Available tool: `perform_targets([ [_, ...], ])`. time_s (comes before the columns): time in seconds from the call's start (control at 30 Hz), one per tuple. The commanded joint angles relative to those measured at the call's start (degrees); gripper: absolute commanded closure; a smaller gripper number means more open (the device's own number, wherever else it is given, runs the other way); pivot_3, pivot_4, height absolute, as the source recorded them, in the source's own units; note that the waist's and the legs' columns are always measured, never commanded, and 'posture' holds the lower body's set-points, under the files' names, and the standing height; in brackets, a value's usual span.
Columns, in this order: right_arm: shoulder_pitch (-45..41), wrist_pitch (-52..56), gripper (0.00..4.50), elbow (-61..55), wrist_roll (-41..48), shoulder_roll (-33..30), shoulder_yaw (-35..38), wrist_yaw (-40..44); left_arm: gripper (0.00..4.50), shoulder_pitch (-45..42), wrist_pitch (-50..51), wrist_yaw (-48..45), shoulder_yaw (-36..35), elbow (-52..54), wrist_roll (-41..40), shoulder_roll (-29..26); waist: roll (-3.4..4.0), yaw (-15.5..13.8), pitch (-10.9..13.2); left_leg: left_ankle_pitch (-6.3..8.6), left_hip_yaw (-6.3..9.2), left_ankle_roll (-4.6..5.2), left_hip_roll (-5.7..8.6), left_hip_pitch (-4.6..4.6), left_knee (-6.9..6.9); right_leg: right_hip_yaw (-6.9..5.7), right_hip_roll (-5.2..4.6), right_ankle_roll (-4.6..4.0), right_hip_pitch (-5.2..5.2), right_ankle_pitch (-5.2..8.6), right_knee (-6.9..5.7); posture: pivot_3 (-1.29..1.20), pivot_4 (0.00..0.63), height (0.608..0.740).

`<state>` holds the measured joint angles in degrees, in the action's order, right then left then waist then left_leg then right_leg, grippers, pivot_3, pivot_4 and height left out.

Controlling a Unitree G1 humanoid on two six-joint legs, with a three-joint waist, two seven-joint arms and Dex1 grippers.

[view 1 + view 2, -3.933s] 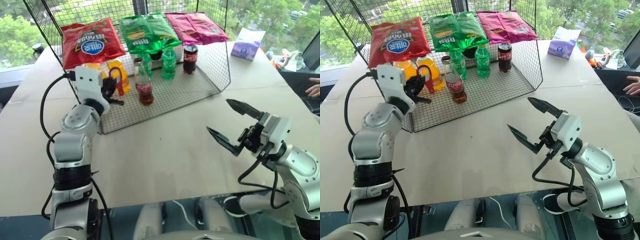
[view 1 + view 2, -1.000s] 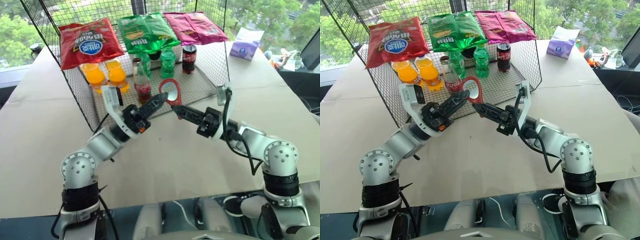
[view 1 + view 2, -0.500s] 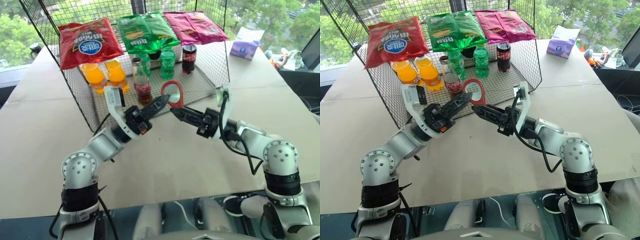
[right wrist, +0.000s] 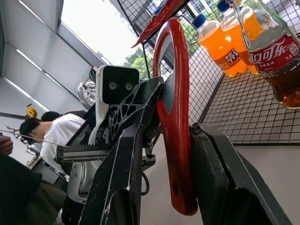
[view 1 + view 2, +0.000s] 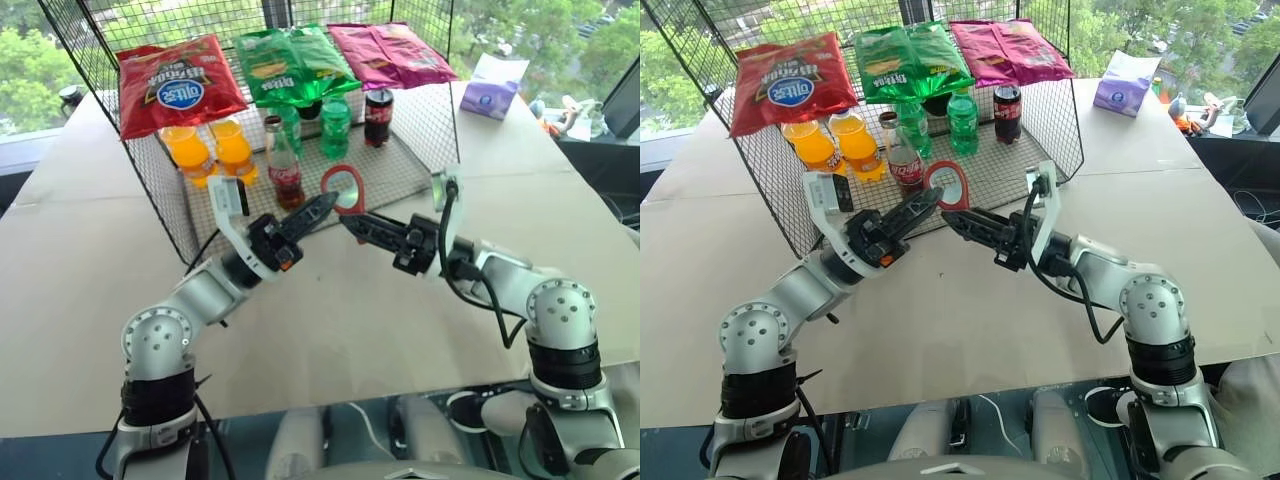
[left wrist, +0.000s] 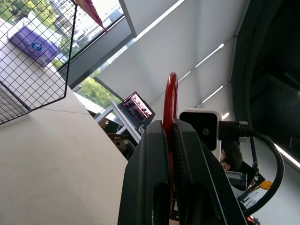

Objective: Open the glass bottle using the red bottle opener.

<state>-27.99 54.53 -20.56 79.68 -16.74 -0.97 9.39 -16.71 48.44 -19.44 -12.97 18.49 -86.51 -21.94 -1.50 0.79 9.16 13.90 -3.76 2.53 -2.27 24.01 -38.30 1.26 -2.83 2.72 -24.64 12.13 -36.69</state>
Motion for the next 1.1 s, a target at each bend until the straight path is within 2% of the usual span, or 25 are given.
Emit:
perform_targets([
  [0.03, -1.37, -0.14, 3.79, -1.29, 1.44, 0.10, 0.94, 0.63, 4.50, -0.29, -0.49, -0.22, 0.12, 2.44, -0.09, -0.42, 0.00, 0.00, 0.00, 0.00, 0.00, 0.00, 0.00, 0.01, 0.00, 0.00, 0.00, 0.00, 0.00, 0.00, 0.00, 0.00, 0.150, 0.740],
  [0.07, -1.36, 0.06, 4.27, -1.28, 1.28, -0.01, 0.80, 0.82, 4.50, -0.38, -0.54, -0.15, 0.10, 2.43, -0.10, -0.42, 0.00, 0.01, 0.01, 0.00, 0.00, 0.00, 0.00, 0.02, 0.00, 0.00, -0.01, 0.00, -0.02, 0.00, 0.01, 0.00, 0.150, 0.740],
  [0.1, -1.31, 0.28, 4.40, -1.38, 1.05, -0.15, 0.53, 1.10, 4.50, -0.40, -0.58, -0.15, 0.03, 2.48, -0.18, -0.48, 0.00, 0.00, 0.01, 0.00, 0.00, 0.00, 0.00, 0.05, 0.00, 0.00, -0.01, 0.00, -0.04, 0.00, 0.01, 0.00, 0.150, 0.740],
  [0.3, -1.32, 0.57, 4.40, -1.26, -0.35, -0.57, -0.09, 2.15, 4.50, -0.52, -0.82, -0.40, -0.08, 2.31, -0.02, -0.72, 0.00, 0.00, 0.01, 0.00, 0.02, 0.00, 0.00, 0.12, 0.01, -0.02, -0.01, 0.00, -0.08, 0.00, 0.06, 0.00, 0.150, 0.740],
  [0.4, -1.35, 0.26, 4.50, -1.06, -1.42, -0.71, 0.12, 2.37, 3.46, 0.00, -0.32, -0.97, -0.75, 2.58, -1.21, -1.54, 0.00, 0.01, 0.02, 0.00, 0.04, 0.00, 0.00, 0.18, 0.01, -0.04, -0.01, 0.00, -0.13, 0.00, 0.07, 0.00, 0.150, 0.740],
  [0.43, -1.30, 0.06, 4.50, -1.13, -2.08, -0.89, 0.22, 2.45, 3.02, 0.37, -0.21, -0.89, -1.13, 2.53, -1.62, -1.89, 0.01, 0.01, 0.02, 0.00, 0.04, 0.00, 0.00, 0.19, 0.01, -0.05, -0.01, 0.00, -0.14, 0.00, 0.07, 0.00, 0.150, 0.740],
  [0.47, -1.17, -0.39, 4.50, -1.17, -2.58, -0.87, 0.62, 2.23, 2.38, 0.94, -0.31, -0.93, -1.48, 2.58, -1.19, -2.42, 0.01, 0.00, 0.02, 0.00, 0.05, 0.00, 0.00, 0.21, 0.01, -0.05, -0.01, 0.00, -0.15, 0.00, 0.07, 0.00, 0.150, 0.740],
  [0.5, -1.05, -0.85, 4.50, -1.21, -2.97, -0.72, 1.04, 1.91, 2.07, 1.43, -0.53, -1.03, -1.78, 2.58, -0.58, -2.86, 0.01, 0.01, 0.02, 0.00, 0.05, 0.00, 0.00, 0.22, 0.01, -0.05, -0.01, 0.00, -0.15, 0.00, 0.08, 0.00, 0.150, 0.740],
  [0.6, -0.71, -2.94, 4.50, -3.25, -8.54, -2.92, 1.69, 2.06, 0.54, 2.60, -4.18, 0.11, -2.64, 2.73, 6.78, -4.01, 0.01, 0.01, 0.02, 0.00, 0.05, 0.00, -0.01, 0.26, 0.02, -0.06, -0.01, 0.00, -0.18, 0.00, 0.11, 0.00, 0.150, 0.740],
  [0.63, -0.38, -3.85, 4.50, -4.56, -11.34, -4.44, 1.61, 2.76, 0.18, 2.67, -5.95, 0.51, -2.76, 2.65, 10.33, -4.41, 0.03, -0.08, 0.03, 0.00, 0.05, 0.00, 0.00, 0.27, 0.02, -0.07, -0.01, 0.00, -0.19, 0.00, 0.11, 0.00, 0.150, 0.740],
  [0.73, 1.02, -6.68, 4.50, -8.26, -18.96, -9.40, 2.20, 4.04, 0.06, 2.60, -11.77, -0.58, -1.49, 2.36, 23.22, -6.85, 0.04, -0.24, 0.04, 0.00, 0.07, 0.00, 0.04, 0.39, 0.01, -0.21, -0.05, 0.00, -0.21, 0.00, 0.21, 0.00, 0.150, 0.740],
  [0.87, 5.13, -9.34, 4.50, -11.78, -27.87, -16.38, 1.78, 7.04, 0.06, -1.12, -20.05, 1.88, -0.52, -4.19, 39.62, -9.16, 0.04, -0.56, 0.03, 0.00, 0.03, -0.01, 0.05, 0.66, 0.02, -0.35, -0.09, -0.01, -0.34, -0.01, 0.38, 0.00, 0.150, 0.740],
  [0.97, 6.87, -10.66, 4.50, -12.21, -30.40, -16.53, 1.74, 7.62, 0.06, -3.60, -23.28, -1.19, 1.58, -7.10, 46.71, -11.25, 0.03, -0.53, 0.04, 0.00, 0.01, -0.01, 0.07, 0.75, 0.06, -0.41, -0.07, -0.01, -0.38, -0.02, 0.45, 0.00, 0.150, 0.740],
  [1.1, 7.23, -11.13, 4.50, -12.50, -33.24, -15.41, 1.33, 7.74, 0.06, -8.19, -24.46, 1.11, 3.65, -12.17, 54.04, -9.90, 0.03, -0.54, 0.04, 0.00, -0.07, -0.01, 0.06, 0.78, 0.10, -0.38, -0.07, 0.02, -0.43, -0.03, 0.47, 0.00, 0.150, 0.740],
])
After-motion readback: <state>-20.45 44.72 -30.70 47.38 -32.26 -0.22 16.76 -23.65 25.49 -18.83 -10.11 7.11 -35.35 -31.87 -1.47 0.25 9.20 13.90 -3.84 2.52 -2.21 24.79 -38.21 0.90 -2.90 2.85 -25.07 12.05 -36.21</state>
